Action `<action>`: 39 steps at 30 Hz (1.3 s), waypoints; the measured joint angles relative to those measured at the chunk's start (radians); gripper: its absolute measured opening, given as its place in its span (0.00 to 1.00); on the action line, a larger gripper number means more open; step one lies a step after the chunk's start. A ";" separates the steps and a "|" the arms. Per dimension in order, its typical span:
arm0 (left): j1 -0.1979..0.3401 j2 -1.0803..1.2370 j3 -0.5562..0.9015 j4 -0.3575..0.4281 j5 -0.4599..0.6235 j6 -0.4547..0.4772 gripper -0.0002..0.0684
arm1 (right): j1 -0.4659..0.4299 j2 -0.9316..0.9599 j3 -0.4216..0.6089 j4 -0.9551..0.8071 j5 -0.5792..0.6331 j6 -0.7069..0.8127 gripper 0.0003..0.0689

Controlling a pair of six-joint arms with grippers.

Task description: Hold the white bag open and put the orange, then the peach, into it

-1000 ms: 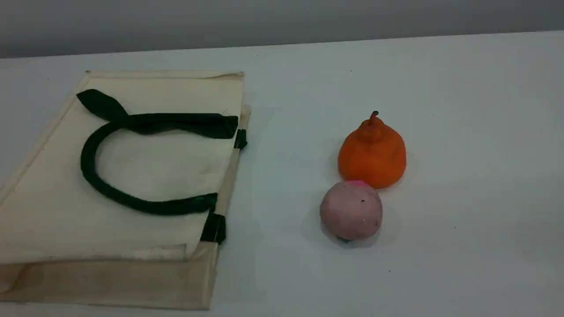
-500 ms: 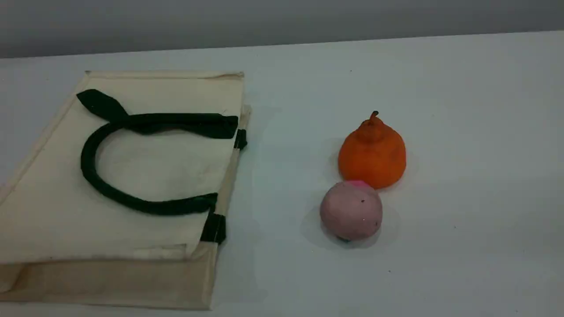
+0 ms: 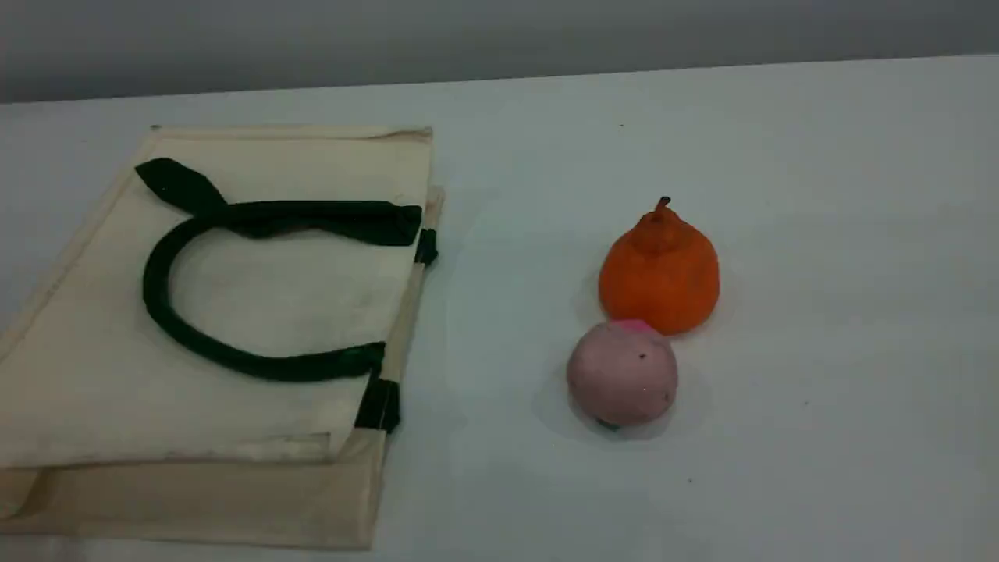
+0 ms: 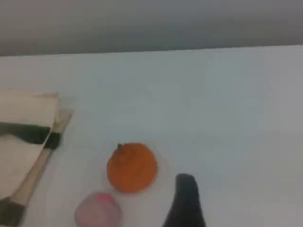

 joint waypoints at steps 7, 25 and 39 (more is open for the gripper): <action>0.000 0.357 0.000 0.000 -0.202 -0.037 0.74 | 0.000 0.300 0.000 0.199 -0.145 -0.171 0.75; 0.000 1.053 -0.163 -0.004 -0.369 -0.109 0.74 | 0.000 0.563 0.000 0.559 -0.227 -0.504 0.75; -0.070 1.235 -0.190 -0.004 -0.465 -0.106 0.74 | 0.000 0.562 0.000 0.558 -0.237 -0.504 0.75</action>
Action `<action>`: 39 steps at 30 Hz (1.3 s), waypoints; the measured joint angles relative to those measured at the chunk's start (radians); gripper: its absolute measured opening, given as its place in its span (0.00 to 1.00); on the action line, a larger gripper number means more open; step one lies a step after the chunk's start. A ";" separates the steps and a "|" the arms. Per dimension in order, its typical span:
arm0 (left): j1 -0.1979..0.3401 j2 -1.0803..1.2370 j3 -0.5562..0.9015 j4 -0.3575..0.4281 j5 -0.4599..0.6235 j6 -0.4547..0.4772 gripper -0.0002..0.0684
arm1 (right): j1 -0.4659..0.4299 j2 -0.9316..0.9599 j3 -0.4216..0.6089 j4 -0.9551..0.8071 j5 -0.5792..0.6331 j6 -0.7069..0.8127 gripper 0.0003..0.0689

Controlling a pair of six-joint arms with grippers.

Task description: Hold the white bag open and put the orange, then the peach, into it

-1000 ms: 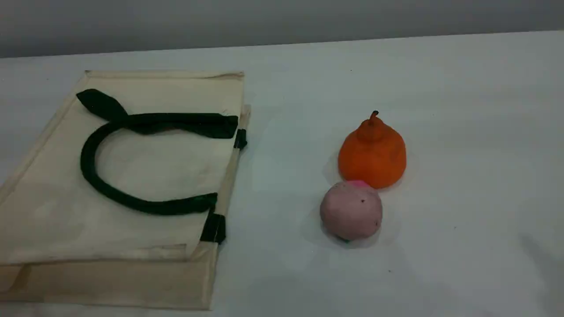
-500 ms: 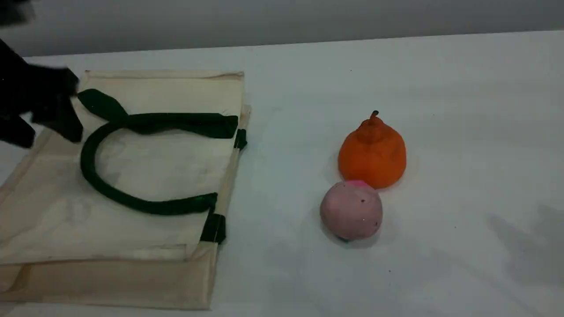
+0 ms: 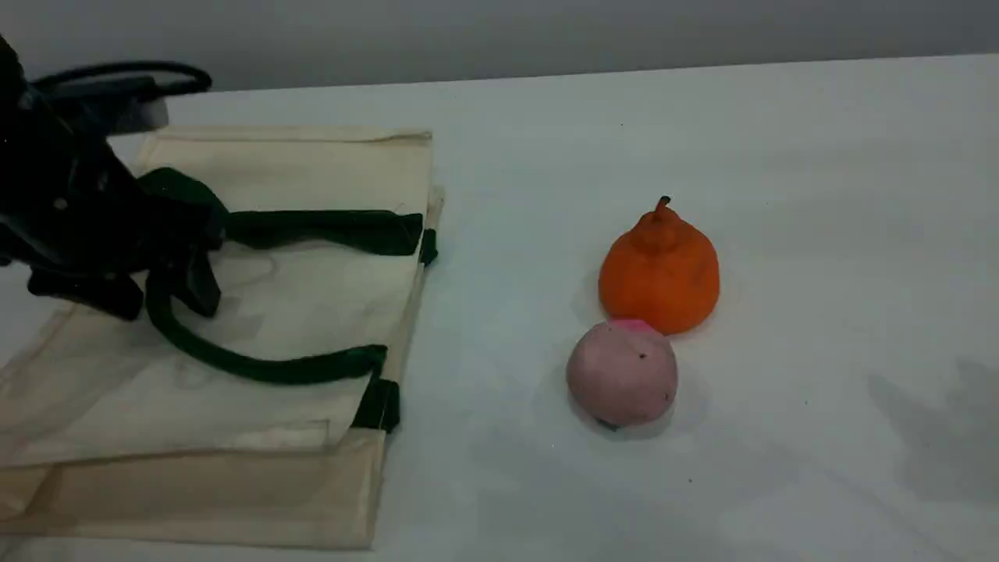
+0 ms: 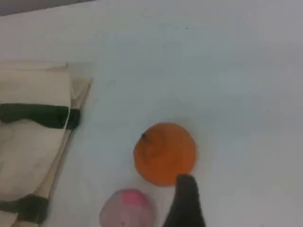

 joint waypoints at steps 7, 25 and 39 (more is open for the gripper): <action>0.000 0.016 0.000 0.005 0.000 0.004 0.37 | 0.000 0.000 0.000 0.001 -0.003 0.001 0.75; 0.000 -0.322 -0.297 -0.064 0.324 0.091 0.10 | 0.000 0.296 -0.002 0.335 -0.062 -0.247 0.75; -0.022 -0.362 -0.534 -0.511 0.712 0.389 0.10 | 0.186 0.603 -0.074 0.828 -0.059 -0.850 0.75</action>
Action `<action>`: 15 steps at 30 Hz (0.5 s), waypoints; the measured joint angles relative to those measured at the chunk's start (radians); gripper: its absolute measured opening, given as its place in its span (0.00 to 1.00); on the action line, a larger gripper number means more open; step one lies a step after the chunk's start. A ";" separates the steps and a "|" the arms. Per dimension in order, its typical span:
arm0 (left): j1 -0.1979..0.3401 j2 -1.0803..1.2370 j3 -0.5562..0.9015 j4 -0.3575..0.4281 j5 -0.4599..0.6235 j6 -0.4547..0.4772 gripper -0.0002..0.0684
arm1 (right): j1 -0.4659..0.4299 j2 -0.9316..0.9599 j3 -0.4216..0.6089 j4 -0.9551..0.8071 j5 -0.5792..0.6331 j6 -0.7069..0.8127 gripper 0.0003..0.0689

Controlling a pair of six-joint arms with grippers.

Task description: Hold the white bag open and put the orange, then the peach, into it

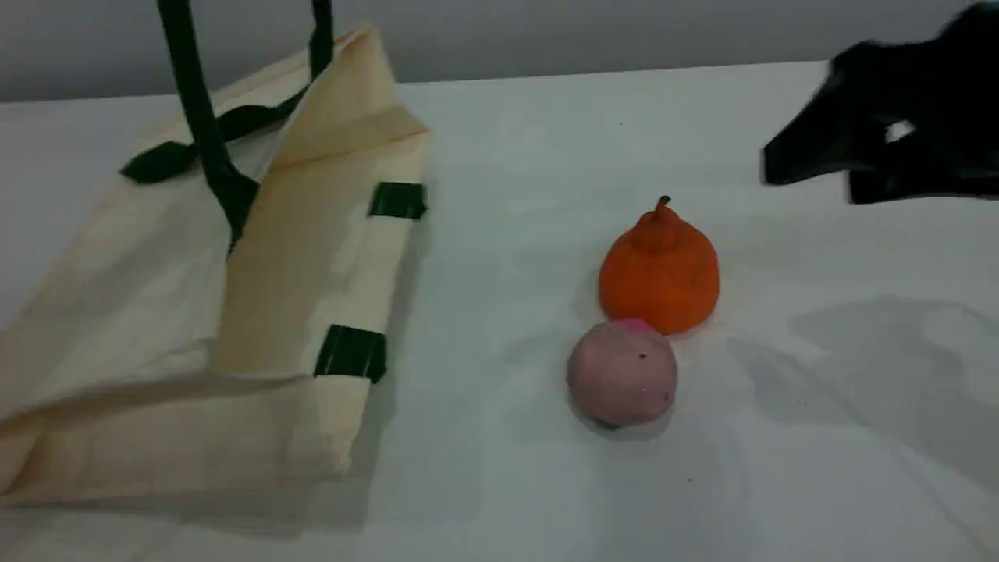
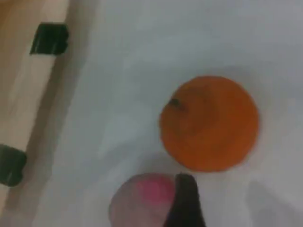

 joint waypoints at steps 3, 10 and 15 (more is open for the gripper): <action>0.000 -0.027 -0.006 -0.039 0.056 0.000 0.10 | 0.043 0.064 -0.052 0.000 -0.009 -0.004 0.75; 0.000 -0.092 -0.006 -0.040 0.119 0.000 0.10 | 0.054 0.205 -0.139 -0.002 -0.042 -0.004 0.75; 0.000 -0.098 -0.006 -0.037 0.119 0.000 0.10 | 0.054 0.278 -0.201 -0.004 -0.027 -0.003 0.75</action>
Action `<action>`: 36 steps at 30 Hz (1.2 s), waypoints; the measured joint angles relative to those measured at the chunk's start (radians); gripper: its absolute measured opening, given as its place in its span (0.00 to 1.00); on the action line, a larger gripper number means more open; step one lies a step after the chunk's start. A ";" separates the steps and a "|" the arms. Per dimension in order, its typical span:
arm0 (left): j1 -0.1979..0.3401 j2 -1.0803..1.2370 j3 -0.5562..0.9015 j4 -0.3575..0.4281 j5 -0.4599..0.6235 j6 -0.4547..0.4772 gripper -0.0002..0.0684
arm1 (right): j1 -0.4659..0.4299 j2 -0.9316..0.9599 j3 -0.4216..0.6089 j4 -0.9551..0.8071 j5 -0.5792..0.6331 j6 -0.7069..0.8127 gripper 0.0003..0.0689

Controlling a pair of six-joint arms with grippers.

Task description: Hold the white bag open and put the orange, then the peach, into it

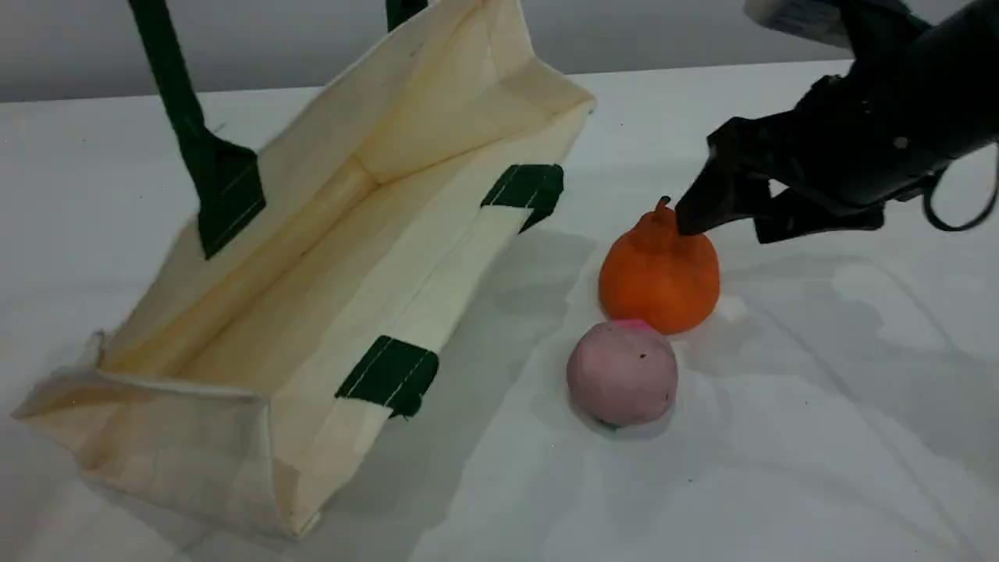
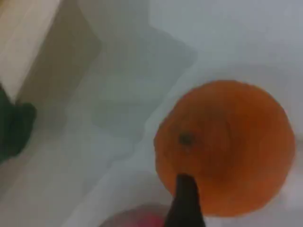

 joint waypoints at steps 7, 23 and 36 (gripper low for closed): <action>0.000 0.001 0.000 -0.034 0.031 0.014 0.10 | 0.000 0.084 -0.071 0.000 -0.001 0.000 0.75; 0.000 -0.005 -0.079 -0.084 0.116 0.061 0.10 | 0.000 0.181 -0.136 0.001 0.050 0.000 0.75; 0.000 -0.005 -0.078 -0.080 0.115 0.060 0.10 | -0.002 0.216 -0.136 0.002 0.114 0.000 0.07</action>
